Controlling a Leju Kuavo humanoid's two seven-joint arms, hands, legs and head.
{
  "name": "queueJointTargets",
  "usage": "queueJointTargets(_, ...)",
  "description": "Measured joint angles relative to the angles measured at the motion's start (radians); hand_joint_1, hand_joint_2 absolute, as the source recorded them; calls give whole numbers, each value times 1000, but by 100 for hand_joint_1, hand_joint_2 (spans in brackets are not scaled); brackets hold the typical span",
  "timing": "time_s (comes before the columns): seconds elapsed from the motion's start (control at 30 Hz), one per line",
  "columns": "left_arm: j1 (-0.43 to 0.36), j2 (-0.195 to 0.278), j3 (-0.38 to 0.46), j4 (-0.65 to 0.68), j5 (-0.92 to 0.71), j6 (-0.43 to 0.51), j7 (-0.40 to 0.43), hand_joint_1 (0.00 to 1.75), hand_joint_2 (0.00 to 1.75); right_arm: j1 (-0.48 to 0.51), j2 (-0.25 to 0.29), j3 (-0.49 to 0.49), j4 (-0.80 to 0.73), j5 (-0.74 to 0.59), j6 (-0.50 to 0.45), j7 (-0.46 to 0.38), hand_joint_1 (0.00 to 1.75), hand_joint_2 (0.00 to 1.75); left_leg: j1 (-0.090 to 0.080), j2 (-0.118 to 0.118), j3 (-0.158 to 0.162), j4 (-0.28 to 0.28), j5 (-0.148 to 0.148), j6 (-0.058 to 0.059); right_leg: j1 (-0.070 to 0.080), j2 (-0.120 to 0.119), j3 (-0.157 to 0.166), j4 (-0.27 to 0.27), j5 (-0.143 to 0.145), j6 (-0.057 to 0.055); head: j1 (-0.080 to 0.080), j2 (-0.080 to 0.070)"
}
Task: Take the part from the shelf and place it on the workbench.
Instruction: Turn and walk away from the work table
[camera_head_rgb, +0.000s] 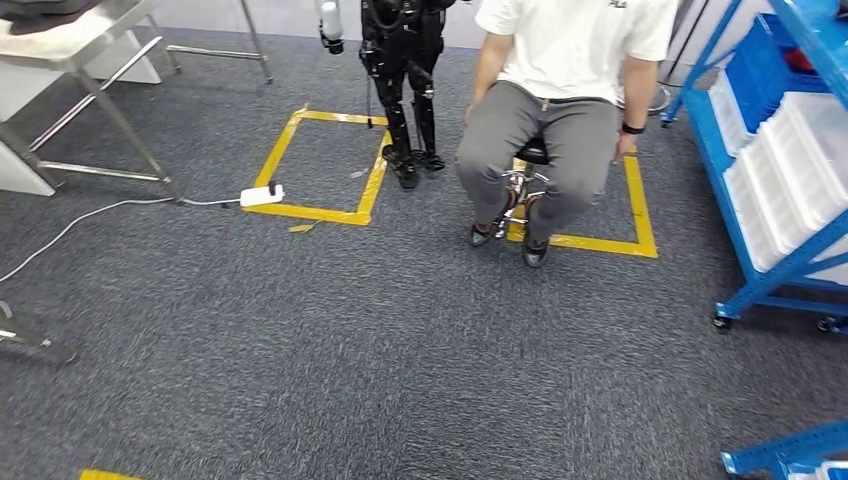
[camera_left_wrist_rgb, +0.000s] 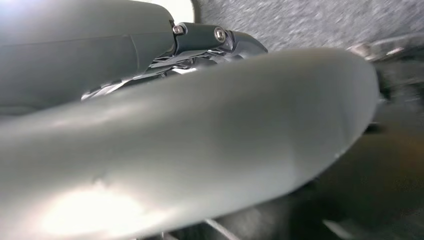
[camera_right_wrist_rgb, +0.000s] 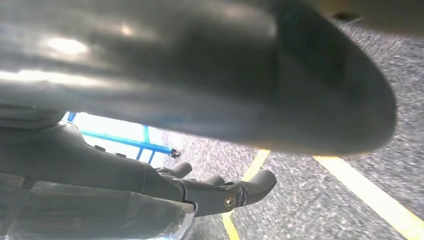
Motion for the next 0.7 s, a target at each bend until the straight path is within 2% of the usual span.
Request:
queueJointTargets(0.03,0,1,4,0,6,-6,16,0,0,1,0,0,0,2,3,1,0,0,0,-4,14,-41,36,3,1,15,2,0,0,0,0,0)
queueJointTargets(0.07,0,2,7,0,12,-9,29,0,0,1,-1,0,0,2,7,1,0,0,1,-19,41,-107,79,7,1,30,5,1,0,1,0,0)
queueJointTargets(0.1,1,5,11,1,17,-10,39,0,0,0,-1,0,0,2,11,1,0,0,1,-43,68,-174,113,11,4,43,5,3,0,2,0,0)
queueJointTargets(0.13,0,7,16,1,21,-10,46,0,0,-1,-1,0,0,2,12,1,0,0,1,-61,88,-226,135,13,6,56,3,5,0,4,0,0)
queueJointTargets(0.17,0,10,20,2,24,-11,50,0,0,-2,-1,0,0,2,13,1,0,0,-1,-75,99,-255,144,16,8,66,-1,6,1,8,1,0)
queueJointTargets(0.2,-1,12,24,2,27,-11,52,0,0,-2,-1,0,0,2,14,1,0,0,-4,-75,102,-265,144,20,8,77,-7,5,3,14,1,0)
queueJointTargets(0.23,-3,13,26,2,28,-11,53,0,0,-1,-1,-1,0,2,14,1,0,0,-7,-62,102,-268,145,24,6,88,-14,3,5,21,1,0)
queueJointTargets(0.27,-4,14,27,2,29,-12,54,0,0,0,-1,-1,0,2,14,1,0,0,-8,-49,103,-274,150,32,6,83,-20,7,6,26,1,0)
queueJointTargets(0.33,-5,16,28,2,29,-12,54,0,0,1,-1,-1,0,2,14,1,0,0,-7,-22,105,-287,161,48,7,36,-48,52,-20,27,3,0)
queueJointTargets(0.37,-4,16,29,2,30,-12,54,0,0,0,-2,-2,0,2,14,1,0,0,-8,-6,105,-290,164,53,7,3,-74,107,-49,23,4,0)
queueJointTargets(0.4,-3,17,30,2,30,-11,56,0,0,-1,-2,-2,0,3,14,1,0,0,-9,9,104,-291,164,56,6,-18,-107,173,-81,21,6,0)
queueJointTargets(0.43,-1,17,31,2,30,-9,58,0,0,-2,-2,-2,0,4,13,1,0,0,-10,25,103,-291,164,57,4,-26,-139,238,-108,22,7,0)
queueJointTargets(0.47,-1,17,32,2,31,-8,62,0,0,-2,-2,-2,0,6,14,1,0,0,-11,42,101,-290,163,57,2,-30,-159,282,-123,26,7,0)
queueJointTargets(0.5,-1,17,33,2,33,-7,66,0,0,-1,-3,-2,0,8,14,1,0,0,-11,56,101,-290,163,56,-1,-33,-158,288,-121,35,7,0)
queueJointTargets(0.53,-1,18,34,2,36,-6,70,0,0,0,-4,-2,0,10,14,1,0,0,-11,69,101,-290,162,54,-4,-40,-134,251,-105,46,7,0)
queueJointTargets(0.57,-1,17,35,2,39,-6,74,0,0,0,-4,-2,0,11,15,1,0,0,-11,81,103,-289,160,51,-8,-56,-94,183,-82,56,8,0)
queueJointTargets(0.6,-1,18,37,2,44,-9,78,0,0,0,-5,-2,0,12,15,2,0,0,-13,93,106,-288,157,46,-10,-83,-52,110,-58,62,9,0)
queueJointTargets(0.63,-1,18,40,2,49,-14,82,0,0,-1,-5,-2,0,14,15,2,0,0,-15,104,110,-287,153,39,-9,-106,-18,51,-38,62,8,0)
queueJointTargets(0.67,-1,19,43,2,52,-20,85,0,0,-2,-5,-2,0,16,16,2,0,0,-18,114,114,-287,149,32,-7,-121,0,18,-27,57,7,0)
queueJointTargets(0.7,-2,19,44,2,54,-25,88,0,0,-3,-5,-2,0,18,17,2,0,0,-19,125,119,-287,146,25,-3,-125,3,9,-21,49,5,0)
